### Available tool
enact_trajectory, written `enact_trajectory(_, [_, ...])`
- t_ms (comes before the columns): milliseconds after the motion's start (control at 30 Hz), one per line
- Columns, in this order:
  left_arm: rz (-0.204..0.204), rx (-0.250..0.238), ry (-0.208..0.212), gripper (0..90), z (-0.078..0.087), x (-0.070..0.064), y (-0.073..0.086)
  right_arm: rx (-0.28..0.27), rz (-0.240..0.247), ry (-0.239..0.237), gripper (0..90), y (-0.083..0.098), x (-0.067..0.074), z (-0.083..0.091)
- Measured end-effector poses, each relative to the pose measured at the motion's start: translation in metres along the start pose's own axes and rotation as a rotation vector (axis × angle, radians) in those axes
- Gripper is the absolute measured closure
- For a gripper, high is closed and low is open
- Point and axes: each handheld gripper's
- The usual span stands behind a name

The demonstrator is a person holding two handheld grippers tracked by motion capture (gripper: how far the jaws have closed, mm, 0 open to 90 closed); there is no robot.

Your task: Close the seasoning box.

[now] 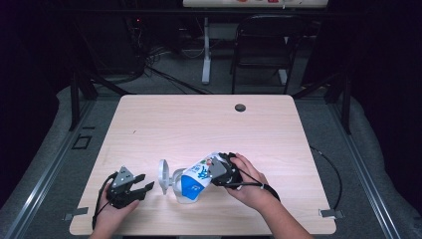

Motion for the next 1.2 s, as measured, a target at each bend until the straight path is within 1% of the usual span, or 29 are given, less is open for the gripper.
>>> enact_trajectory(100, [0.001, -0.003, 0.000, 51.9, 0.000, 0.000, 0.000, -0.017, -0.055, -0.020, 57.9, 0.005, 0.002, -0.003])
enact_trajectory(233, [0.003, -0.002, -0.002, 51.9, 0.000, 0.001, 0.001, -0.015, -0.104, -0.047, 57.9, 0.010, 0.003, -0.004])
enact_trajectory(267, [0.001, -0.002, -0.002, 51.9, 0.000, 0.001, 0.001, -0.026, -0.129, -0.055, 57.9, 0.012, 0.004, -0.005])
enact_trajectory(400, [0.001, 0.001, -0.002, 51.9, 0.000, 0.001, 0.001, -0.026, -0.187, -0.083, 58.0, 0.018, 0.005, -0.006])
enact_trajectory(567, [0.002, 0.005, -0.001, 51.9, 0.001, 0.001, 0.002, -0.046, -0.272, -0.105, 58.0, 0.027, 0.006, -0.008])
enact_trajectory(633, [0.000, 0.006, -0.003, 51.9, 0.001, 0.001, 0.002, -0.051, -0.299, -0.112, 58.0, 0.031, 0.007, -0.009])
enact_trajectory(667, [0.003, -0.002, -0.004, 51.8, 0.001, 0.001, 0.002, -0.054, -0.320, -0.118, 58.0, 0.033, 0.007, -0.009])
enact_trajectory(700, [0.003, -0.001, -0.005, 51.9, 0.001, 0.001, 0.002, -0.061, -0.348, -0.128, 57.9, 0.035, 0.007, -0.010])
enact_trajectory(833, [0.001, 0.001, -0.006, 51.8, 0.001, 0.001, 0.003, -0.075, -0.428, -0.154, 57.9, 0.044, 0.007, -0.012])
enact_trajectory(933, [0.002, 0.001, -0.007, 51.8, 0.001, 0.001, 0.003, -0.086, -0.492, -0.160, 57.9, 0.050, 0.008, -0.013])
enact_trajectory(1067, [0.004, 0.007, -0.006, 51.8, 0.002, 0.000, 0.003, -0.086, -0.539, -0.172, 57.9, 0.057, 0.009, -0.014])
enact_trajectory(1100, [0.007, -0.002, -0.009, 51.8, 0.001, 0.000, 0.003, -0.085, -0.551, -0.171, 57.9, 0.058, 0.009, -0.014])
enact_trajectory(1200, [0.001, 0.000, -0.009, 51.8, 0.001, 0.000, 0.003, -0.100, -0.607, -0.179, 57.8, 0.063, 0.010, -0.015])
Point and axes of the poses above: each handheld gripper's, and its own axes: z roughly backward along the jaws, y roughly out of its underside, x roughly to its left, and after that the axes turned 7 degrees about z, right-handed
